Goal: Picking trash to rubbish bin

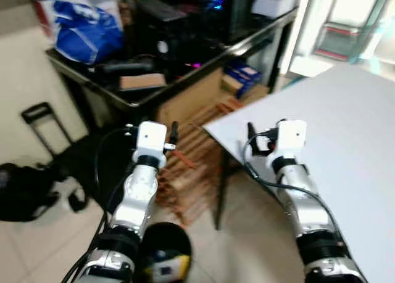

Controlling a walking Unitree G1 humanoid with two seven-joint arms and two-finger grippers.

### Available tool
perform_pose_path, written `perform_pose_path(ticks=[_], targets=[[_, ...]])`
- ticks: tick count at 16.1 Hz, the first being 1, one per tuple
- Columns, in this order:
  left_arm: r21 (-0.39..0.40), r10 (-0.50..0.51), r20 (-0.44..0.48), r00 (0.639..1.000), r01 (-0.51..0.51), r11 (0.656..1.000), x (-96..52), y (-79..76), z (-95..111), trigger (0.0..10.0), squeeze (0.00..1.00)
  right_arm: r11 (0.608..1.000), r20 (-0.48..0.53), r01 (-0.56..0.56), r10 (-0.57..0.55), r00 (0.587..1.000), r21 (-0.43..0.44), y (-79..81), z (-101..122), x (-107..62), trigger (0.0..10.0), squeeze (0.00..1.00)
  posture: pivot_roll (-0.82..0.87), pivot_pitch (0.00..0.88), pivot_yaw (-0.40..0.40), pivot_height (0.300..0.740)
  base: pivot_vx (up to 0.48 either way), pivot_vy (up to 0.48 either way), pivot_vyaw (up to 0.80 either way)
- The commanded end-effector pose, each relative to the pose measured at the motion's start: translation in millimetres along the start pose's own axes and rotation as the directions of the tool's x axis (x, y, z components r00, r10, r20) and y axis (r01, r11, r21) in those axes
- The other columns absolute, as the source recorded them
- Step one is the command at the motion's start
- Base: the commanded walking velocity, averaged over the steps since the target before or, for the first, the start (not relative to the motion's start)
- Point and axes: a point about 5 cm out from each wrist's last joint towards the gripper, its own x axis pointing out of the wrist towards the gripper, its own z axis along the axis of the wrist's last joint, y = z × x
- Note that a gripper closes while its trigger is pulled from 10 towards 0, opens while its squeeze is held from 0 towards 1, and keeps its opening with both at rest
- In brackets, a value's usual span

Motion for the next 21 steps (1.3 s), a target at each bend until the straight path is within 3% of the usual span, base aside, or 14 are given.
perform_pose_path(ticks=[1, 5, 10, 21], targets=[[0.014, 0.024, -0.012, 1.0, -0.023, 1.0, 0.2, 6.4, -1.7, 10.0, 0.0, 1.0, 0.007, -0.018, 0.018, 1.0, 0.009, 5.9, 1.9, 0.5, 10.0, 0.0, -0.06, 0.007, 0.046, 0.74, 0.0, -0.307, 0.0], [-0.001, 0.026, 0.001, 1.0, -0.026, 1.0, 0.4, 6.9, 0.1, 10.0, 0.0, 0.999, -0.001, -0.028, 0.028, 1.0, 0.026, 8.4, 1.7, 1.4, 10.0, 0.0, -0.06, 0.006, 0.046, 0.74, 0.0, -0.29, -0.12], [-0.032, 0.018, 0.029, 0.999, -0.017, 0.999, 0.0, 3.8, 3.9, 10.0, 0.0, 0.999, -0.004, -0.038, 0.038, 0.999, 0.025, 9.8, 1.1, 1.1, 10.0, 0.0, -0.06, 0.001, 0.048, 0.74, 0.0, 0.0, -0.8], [-0.022, 0.015, 0.03, 0.999, -0.015, 1.0, 1.0, 6.0, 4.2, 10.0, 0.0, 0.998, -0.008, -0.055, 0.056, 0.998, 0.025, 15.2, -0.4, 0.2, 10.0, 0.0, -0.07, 0.0, 0.053, 0.74, 0.0, 0.0, -0.8]])
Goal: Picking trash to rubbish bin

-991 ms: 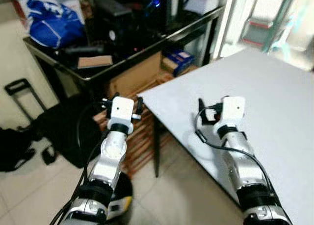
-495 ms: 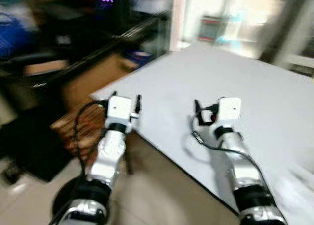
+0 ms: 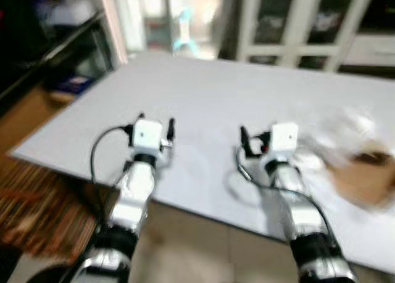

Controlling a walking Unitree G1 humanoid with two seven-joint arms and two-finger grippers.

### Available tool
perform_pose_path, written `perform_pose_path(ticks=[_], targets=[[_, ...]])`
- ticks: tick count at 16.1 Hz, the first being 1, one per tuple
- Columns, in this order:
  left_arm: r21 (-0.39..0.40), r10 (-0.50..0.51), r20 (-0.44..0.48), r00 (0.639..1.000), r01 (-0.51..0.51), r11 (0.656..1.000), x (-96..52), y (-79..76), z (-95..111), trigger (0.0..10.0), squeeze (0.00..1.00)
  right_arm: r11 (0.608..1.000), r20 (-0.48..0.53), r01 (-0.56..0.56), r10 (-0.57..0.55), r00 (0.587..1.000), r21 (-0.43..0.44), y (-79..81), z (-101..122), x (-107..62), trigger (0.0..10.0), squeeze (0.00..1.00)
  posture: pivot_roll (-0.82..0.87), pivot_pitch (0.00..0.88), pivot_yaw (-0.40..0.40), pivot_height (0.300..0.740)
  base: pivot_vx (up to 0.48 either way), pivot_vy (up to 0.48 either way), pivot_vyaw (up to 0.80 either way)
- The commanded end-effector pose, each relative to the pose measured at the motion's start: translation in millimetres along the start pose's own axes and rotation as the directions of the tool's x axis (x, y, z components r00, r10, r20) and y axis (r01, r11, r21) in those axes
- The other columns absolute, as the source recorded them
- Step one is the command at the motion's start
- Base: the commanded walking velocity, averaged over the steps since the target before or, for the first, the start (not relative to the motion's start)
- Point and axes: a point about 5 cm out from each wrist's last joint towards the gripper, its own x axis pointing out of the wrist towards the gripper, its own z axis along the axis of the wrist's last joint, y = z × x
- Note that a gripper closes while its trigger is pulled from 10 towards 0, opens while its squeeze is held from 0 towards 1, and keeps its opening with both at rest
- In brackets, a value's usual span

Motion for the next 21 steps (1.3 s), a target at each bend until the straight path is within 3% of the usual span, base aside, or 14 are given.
perform_pose_path(ticks=[1, 11, 18, 21], targets=[[-0.005, -0.011, 0.005, 1.0, 0.011, 1.0, 1.2, -2.2, 2.1, 10.0, 0.0, 1.0, 0.005, 0.001, -0.001, 1.0, 0.0, -1.0, 2.8, 0.3, 10.0, 0.0, -0.07, 0.0, 0.053, 0.74, 0.0, 0.0, -0.8], [-0.005, 0.0, 0.001, 1.0, 0.0, 1.0, 0.8, -1.2, 2.2, 10.0, 0.0, 1.0, -0.006, -0.013, 0.013, 1.0, 0.005, 4.5, 0.5, -1.1, 10.0, 0.0, -0.06, 0.013, 0.045, 0.74, 0.0, 0.0, -0.8], [0.009, -0.005, -0.004, 1.0, 0.005, 1.0, 1.7, -1.9, 3.0, 10.0, 0.0, 1.0, 0.004, -0.014, 0.014, 1.0, 0.01, 5.6, 2.0, -1.3, 10.0, 0.0, -0.06, 0.021, 0.045, 0.74, 0.0, 0.0, 0.0], [0.026, -0.004, -0.01, 1.0, 0.004, 1.0, 2.1, -3.1, 2.4, 10.0, 0.0, 1.0, 0.002, -0.016, 0.016, 1.0, 0.008, 5.8, 1.8, -1.3, 10.0, 0.0, -0.06, 0.02, 0.046, 0.74, 0.0, -0.356, 0.0]])
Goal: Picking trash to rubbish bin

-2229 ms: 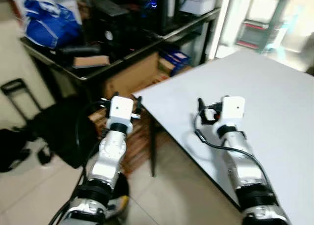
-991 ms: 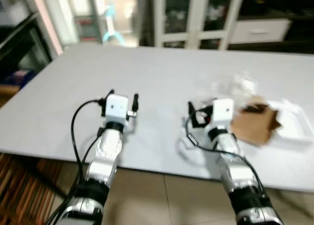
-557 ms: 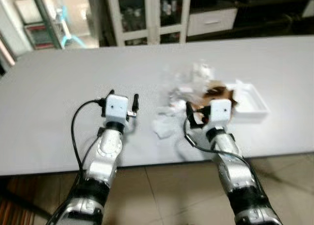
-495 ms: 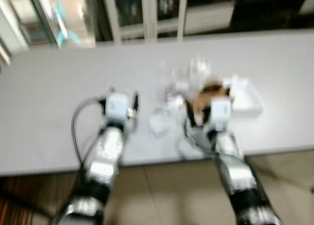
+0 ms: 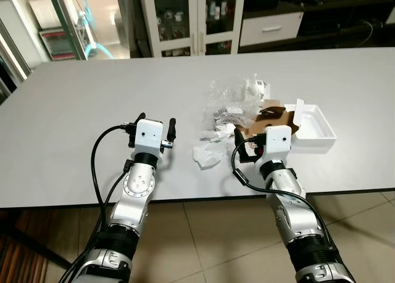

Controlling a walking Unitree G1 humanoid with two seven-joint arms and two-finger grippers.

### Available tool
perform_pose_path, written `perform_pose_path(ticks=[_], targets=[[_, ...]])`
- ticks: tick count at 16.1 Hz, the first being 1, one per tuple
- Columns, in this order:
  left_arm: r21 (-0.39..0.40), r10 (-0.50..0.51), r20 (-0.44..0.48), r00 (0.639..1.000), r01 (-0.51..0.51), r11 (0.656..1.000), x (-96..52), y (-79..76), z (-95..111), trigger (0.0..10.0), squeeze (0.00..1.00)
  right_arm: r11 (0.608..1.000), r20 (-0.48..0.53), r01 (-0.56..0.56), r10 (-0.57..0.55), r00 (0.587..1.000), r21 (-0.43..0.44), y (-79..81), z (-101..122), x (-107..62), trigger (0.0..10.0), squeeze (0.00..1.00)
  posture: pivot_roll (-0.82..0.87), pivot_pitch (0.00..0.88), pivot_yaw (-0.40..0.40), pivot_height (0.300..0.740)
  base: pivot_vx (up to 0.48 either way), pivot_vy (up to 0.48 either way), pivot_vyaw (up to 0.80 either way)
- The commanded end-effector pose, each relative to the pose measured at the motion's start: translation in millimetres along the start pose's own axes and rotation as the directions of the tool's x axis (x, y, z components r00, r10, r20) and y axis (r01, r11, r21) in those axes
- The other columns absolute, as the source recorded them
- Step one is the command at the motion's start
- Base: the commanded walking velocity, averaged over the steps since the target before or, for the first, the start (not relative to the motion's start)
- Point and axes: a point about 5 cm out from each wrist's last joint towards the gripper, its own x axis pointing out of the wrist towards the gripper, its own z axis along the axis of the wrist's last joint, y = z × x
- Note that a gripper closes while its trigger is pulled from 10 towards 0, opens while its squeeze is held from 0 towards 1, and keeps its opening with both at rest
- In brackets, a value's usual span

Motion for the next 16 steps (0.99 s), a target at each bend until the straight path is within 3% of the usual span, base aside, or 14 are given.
perform_pose_path(ticks=[1, 16], targets=[[0.007, 0.007, -0.003, 1.0, -0.007, 1.0, 1.8, -1.1, 1.7, 10.0, 0.0, 1.0, 0.014, -0.006, 0.006, 1.0, -0.003, 0.6, 5.2, 2.0, 10.0, 0.0, -0.06, 0.021, 0.047, 0.74, 0.0, -0.442, 0.0], [0.011, 0.021, 0.004, 1.0, -0.021, 1.0, 3.7, 0.3, 4.0, 10.0, 0.0, 1.0, 0.013, -0.026, 0.026, 1.0, 0.0, 4.7, 4.6, 1.8, 10.0, 0.0, -0.06, 0.005, 0.046, 0.74, 0.0, -0.44, 0.0]])
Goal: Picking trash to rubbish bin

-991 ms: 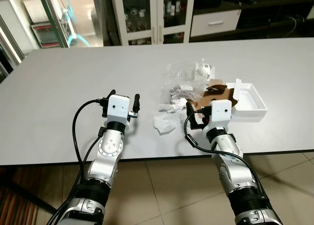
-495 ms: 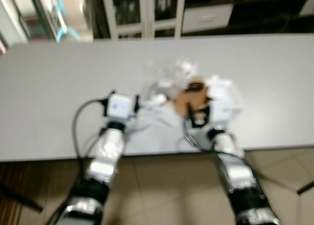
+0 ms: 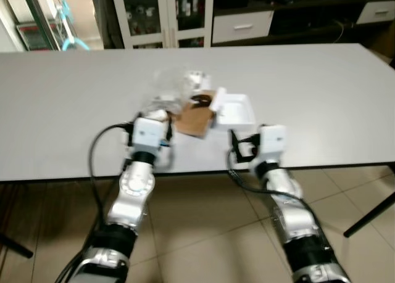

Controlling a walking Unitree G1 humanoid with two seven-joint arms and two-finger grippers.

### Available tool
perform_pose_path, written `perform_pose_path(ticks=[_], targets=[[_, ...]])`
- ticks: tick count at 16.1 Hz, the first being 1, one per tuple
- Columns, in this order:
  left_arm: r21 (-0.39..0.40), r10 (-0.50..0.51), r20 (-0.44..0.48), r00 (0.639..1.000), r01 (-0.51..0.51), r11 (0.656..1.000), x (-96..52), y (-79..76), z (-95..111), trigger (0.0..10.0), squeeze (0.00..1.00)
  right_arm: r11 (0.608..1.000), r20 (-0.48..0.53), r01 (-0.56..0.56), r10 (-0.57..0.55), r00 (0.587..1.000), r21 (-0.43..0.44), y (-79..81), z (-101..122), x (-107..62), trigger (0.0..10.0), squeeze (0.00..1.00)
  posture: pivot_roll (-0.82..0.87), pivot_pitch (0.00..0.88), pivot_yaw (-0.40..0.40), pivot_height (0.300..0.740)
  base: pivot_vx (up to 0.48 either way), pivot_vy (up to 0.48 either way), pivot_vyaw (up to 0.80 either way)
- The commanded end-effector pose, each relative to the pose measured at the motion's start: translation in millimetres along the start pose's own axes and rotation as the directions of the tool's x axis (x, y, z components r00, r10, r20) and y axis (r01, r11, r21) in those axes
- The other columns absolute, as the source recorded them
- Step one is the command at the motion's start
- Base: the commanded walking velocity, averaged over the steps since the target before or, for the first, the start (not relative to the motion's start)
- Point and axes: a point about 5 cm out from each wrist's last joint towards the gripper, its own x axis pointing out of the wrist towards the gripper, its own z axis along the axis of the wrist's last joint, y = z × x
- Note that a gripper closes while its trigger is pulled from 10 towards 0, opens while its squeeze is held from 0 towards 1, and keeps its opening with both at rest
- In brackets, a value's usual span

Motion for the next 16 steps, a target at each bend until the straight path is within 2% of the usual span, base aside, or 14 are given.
perform_pose_path(ticks=[1, 4, 8, 10, 16], targets=[[-0.004, -0.008, 0.005, 1.0, 0.008, 1.0, 1.5, -5.9, 2.8, 10.0, 0.0, 1.0, 0.006, 0.017, -0.017, 1.0, -0.008, -7.9, 2.0, -0.6, 10.0, 0.0, -0.06, 0.002, 0.047, 0.74, 0.0, -0.439, 0.0], [-0.002, -0.01, 0.006, 1.0, 0.01, 1.0, 2.0, -6.3, 3.2, 10.0, 0.0, 1.0, 0.006, 0.015, -0.015, 1.0, -0.007, -7.9, 1.7, -1.0, 10.0, 0.0, -0.06, 0.0, 0.048, 0.74, 0.0, -0.439, 0.0], [-0.043, -0.01, -0.005, 1.0, 0.01, 0.999, 2.5, -6.4, 2.2, 10.0, 0.0, 1.0, 0.006, 0.007, -0.007, 1.0, -0.009, -6.7, 1.7, -1.1, 10.0, 0.0, -0.06, 0.0, 0.05, 0.74, 0.0, 0.0, 0.0], [-0.061, -0.01, -0.033, 0.999, 0.008, 0.998, 2.6, -6.2, -0.5, 10.0, 0.0, 1.0, 0.005, -0.001, 0.001, 1.0, -0.011, -5.5, 1.1, -1.6, 10.0, 0.0, -0.06, 0.001, 0.05, 0.74, 0.0, 0.48, 0.0], [-0.05, -0.019, -0.029, 0.999, 0.017, 0.999, 2.6, -6.7, -0.3, 10.0, 0.0, 1.0, 0.003, 0.001, -0.001, 1.0, -0.012, -5.2, 0.9, -1.0, 10.0, 0.0, -0.06, 0.003, 0.054, 0.74, 0.0, 0.48, 0.0]])
